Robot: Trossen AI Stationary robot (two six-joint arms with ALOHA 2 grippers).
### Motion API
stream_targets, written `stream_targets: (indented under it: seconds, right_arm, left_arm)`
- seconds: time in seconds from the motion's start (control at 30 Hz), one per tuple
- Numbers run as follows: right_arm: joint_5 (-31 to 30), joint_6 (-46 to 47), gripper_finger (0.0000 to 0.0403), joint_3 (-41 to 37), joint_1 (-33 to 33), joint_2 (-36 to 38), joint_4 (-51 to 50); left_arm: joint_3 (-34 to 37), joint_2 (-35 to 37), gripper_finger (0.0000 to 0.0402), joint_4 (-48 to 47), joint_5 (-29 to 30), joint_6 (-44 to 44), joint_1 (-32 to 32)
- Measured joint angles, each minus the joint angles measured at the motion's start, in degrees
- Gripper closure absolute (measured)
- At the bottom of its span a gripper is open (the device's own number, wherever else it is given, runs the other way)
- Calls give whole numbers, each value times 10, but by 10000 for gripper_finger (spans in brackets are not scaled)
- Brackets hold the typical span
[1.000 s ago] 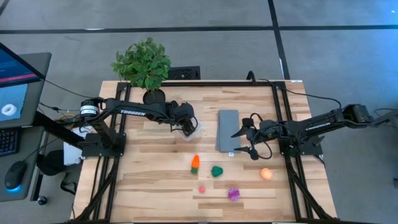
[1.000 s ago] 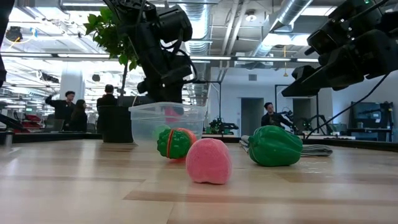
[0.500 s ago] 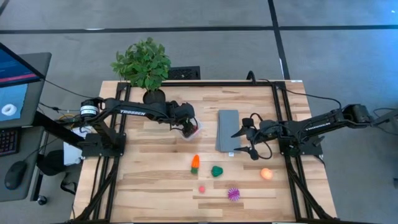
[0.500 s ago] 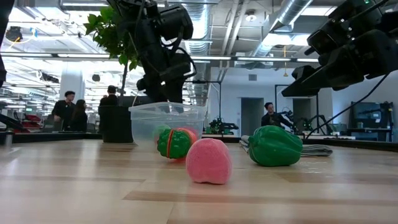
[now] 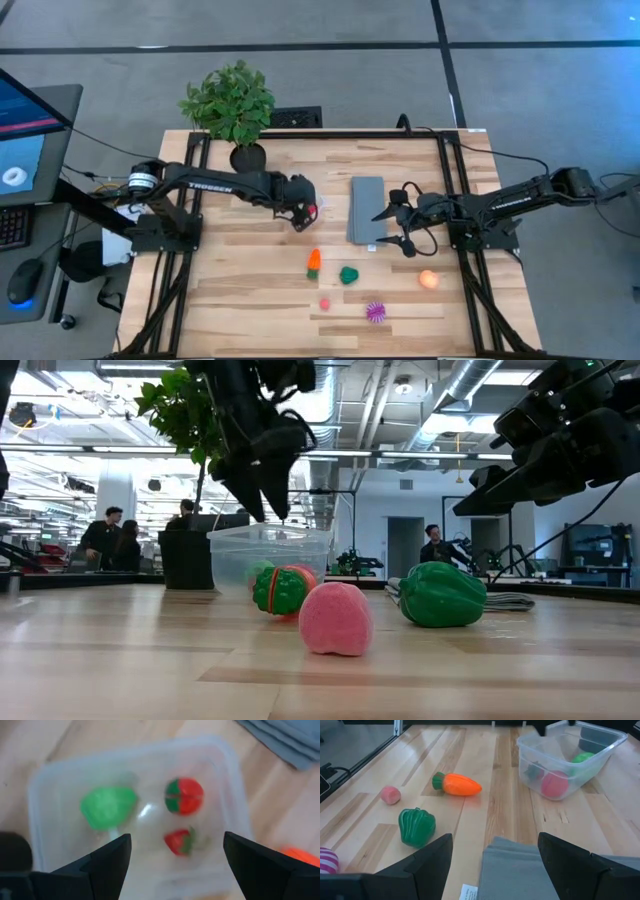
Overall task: Pick and placing Produce into tupperware
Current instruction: Put the orange carrot into the transparent bin
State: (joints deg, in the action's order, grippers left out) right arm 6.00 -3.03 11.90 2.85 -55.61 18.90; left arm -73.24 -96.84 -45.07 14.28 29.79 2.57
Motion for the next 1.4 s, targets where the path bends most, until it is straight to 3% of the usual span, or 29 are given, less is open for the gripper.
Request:
stream_targets:
  seconds: [0.4, 0.67, 0.9, 1.1, 1.4]
  right_arm:
    - [0, 0, 85, 0, 0, 0, 0]
    - [0, 1, 85, 0, 0, 0, 0]
    - [0, 1, 85, 0, 0, 0, 0]
    - [0, 1, 85, 0, 0, 0, 0]
    - [0, 1, 85, 0, 0, 0, 4]
  left_arm:
    - [-56, 0, 94, -93, 60, 120, -124]
    - [-58, 0, 94, -96, 84, 221, -193]
    - [-46, 0, 94, -83, 146, 311, -245]
    - [-32, -7, 95, -82, 162, 405, -256]
    - [-31, -8, 95, 9, 135, 425, -241]
